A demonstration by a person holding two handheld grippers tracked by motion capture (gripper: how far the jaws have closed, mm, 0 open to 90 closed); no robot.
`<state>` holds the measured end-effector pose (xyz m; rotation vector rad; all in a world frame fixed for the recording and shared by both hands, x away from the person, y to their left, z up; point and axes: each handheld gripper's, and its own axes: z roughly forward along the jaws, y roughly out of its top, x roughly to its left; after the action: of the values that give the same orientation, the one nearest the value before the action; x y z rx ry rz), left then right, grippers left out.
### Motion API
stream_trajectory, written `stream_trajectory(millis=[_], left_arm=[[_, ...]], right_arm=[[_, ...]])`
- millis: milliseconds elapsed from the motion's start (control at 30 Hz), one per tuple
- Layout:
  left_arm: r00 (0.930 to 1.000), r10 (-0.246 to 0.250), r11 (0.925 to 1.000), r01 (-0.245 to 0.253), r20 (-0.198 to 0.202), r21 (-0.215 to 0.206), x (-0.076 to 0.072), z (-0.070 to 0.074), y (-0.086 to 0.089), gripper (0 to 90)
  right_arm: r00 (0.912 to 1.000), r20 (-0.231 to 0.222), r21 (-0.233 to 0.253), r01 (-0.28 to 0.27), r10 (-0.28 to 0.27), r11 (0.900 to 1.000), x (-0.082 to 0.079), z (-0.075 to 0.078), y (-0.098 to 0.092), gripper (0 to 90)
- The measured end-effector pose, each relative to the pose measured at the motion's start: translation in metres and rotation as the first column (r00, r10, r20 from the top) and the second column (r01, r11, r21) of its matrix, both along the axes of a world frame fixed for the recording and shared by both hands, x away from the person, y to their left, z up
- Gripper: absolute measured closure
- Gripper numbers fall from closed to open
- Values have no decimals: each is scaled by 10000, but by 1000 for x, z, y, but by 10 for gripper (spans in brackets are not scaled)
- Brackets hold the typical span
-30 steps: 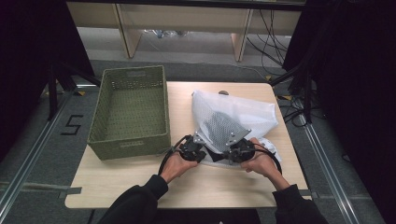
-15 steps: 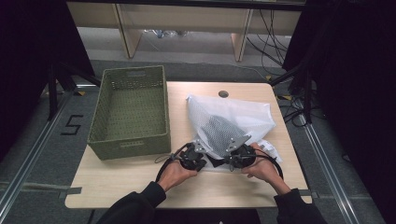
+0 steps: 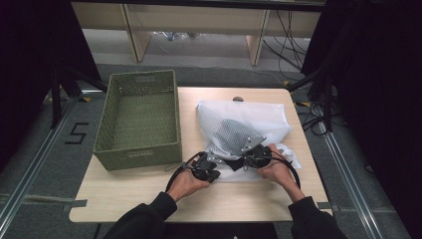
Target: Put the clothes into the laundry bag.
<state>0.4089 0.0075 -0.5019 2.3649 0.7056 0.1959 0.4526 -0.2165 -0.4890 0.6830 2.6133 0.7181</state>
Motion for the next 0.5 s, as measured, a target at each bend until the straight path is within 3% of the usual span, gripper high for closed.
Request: stream_trajectory(millis=[33, 67, 100, 300, 500], left_arm=[[10000, 76, 9999, -76, -51, -68, -1, 0, -1, 881], [9998, -187, 9996, 187, 17, 225, 1, 1, 1, 881], [9996, -285, 9994, 286, -40, 177, 1, 1, 1, 881], [9997, -227, 9994, 226, 24, 248, 0, 1, 1, 880], [9997, -219, 9994, 217, 89, 254, 0, 1, 1, 880]], right_arm=[[9994, 212, 14, 290, -290, 9996, 1, -1, 0, 900], [9992, 218, -18, 335, -335, 9994, 3, -1, 0, 900], [9989, 241, 1, 399, -399, 9992, 4, -1, 0, 900], [9947, 370, 163, 955, -960, 9953, 21, -1, -4, 900], [9919, 454, 227, 1175, -1185, 9928, 35, -3, -7, 900]])
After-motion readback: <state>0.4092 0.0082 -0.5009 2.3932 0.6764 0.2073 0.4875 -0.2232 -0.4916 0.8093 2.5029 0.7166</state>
